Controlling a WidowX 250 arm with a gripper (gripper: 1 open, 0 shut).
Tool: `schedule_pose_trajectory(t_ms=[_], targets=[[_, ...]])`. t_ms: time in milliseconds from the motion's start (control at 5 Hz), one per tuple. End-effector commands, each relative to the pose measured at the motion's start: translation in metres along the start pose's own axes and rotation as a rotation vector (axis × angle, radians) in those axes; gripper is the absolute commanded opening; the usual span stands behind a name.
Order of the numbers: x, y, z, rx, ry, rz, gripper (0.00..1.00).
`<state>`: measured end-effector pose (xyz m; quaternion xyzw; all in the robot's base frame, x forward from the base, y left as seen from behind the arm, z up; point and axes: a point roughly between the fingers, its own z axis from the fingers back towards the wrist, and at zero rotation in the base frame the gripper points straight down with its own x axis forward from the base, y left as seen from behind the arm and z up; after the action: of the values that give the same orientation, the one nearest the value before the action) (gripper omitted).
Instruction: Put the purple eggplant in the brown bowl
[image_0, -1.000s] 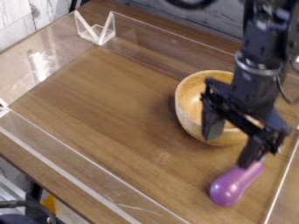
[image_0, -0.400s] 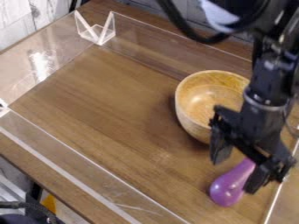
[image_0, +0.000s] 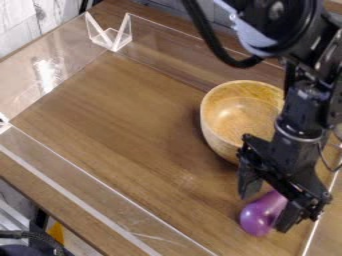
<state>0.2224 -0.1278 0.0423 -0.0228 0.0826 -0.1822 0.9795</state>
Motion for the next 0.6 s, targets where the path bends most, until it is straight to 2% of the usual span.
schedule_pose_trajectory(t_ms=[0, 400], targets=[[0.004, 0.002, 0.005, -0.007, -0.026, 0.009, 0.0], [0.002, 0.003, 0.019, 0.002, -0.039, 0.002, 0.0]])
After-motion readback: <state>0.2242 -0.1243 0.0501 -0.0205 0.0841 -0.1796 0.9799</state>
